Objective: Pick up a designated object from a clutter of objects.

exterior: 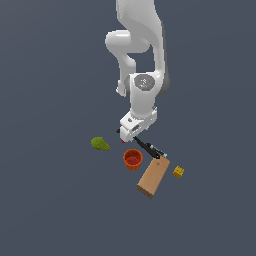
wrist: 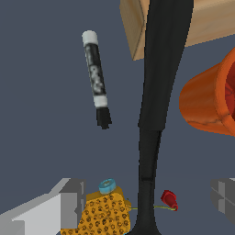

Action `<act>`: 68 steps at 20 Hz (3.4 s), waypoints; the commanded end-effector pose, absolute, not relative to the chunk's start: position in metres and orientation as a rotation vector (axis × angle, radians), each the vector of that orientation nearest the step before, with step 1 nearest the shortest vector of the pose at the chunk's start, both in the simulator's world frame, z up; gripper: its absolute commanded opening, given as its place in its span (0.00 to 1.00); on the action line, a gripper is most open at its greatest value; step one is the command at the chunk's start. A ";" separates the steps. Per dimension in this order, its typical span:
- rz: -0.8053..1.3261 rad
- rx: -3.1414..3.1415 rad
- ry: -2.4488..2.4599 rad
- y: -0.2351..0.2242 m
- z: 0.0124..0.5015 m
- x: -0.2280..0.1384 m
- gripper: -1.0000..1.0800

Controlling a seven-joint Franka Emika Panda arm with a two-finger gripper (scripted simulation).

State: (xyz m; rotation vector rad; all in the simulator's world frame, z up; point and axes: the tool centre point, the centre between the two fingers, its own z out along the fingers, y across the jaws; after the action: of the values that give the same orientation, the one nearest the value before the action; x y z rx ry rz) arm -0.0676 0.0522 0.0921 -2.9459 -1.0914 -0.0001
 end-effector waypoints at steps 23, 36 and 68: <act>-0.004 -2.947 -1.093 0.051 0.054 -0.067 0.00; -0.004 -2.946 -1.093 0.023 0.096 -0.062 0.00; -0.001 -2.944 -1.096 -0.139 0.343 -0.019 0.00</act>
State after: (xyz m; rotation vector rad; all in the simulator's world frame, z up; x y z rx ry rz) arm -0.0202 -0.1349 0.3361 -2.9436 -1.0950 0.0000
